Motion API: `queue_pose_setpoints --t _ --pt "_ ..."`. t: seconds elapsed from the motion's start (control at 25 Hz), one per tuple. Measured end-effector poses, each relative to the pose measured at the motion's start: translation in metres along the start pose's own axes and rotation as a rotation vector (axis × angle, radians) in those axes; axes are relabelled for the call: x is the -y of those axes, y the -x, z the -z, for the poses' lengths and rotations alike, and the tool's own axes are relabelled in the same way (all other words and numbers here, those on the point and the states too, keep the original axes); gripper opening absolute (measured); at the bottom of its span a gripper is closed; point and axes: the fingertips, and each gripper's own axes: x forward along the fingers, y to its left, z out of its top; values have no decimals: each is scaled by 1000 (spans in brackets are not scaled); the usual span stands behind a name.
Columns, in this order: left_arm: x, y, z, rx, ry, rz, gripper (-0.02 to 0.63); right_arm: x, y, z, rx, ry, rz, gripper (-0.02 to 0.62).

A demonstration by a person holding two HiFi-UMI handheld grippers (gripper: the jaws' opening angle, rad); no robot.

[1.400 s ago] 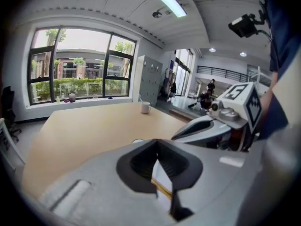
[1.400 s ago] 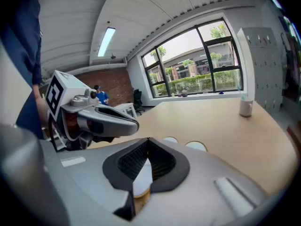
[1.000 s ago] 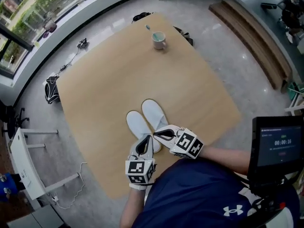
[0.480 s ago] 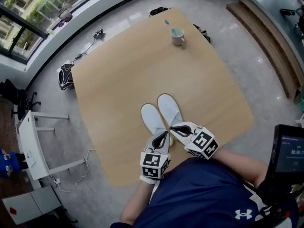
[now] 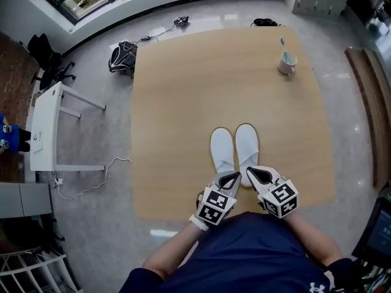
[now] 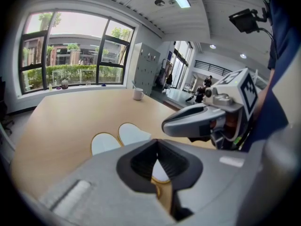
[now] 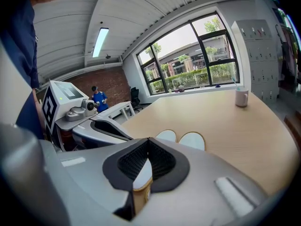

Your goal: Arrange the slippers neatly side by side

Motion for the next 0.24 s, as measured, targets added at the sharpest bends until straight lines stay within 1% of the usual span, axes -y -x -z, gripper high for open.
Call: queue_pose_setpoints --t 0.24 --pt "-17 -3 13 -29 18 -12 5 4 -12 2 -26 5 8 11"
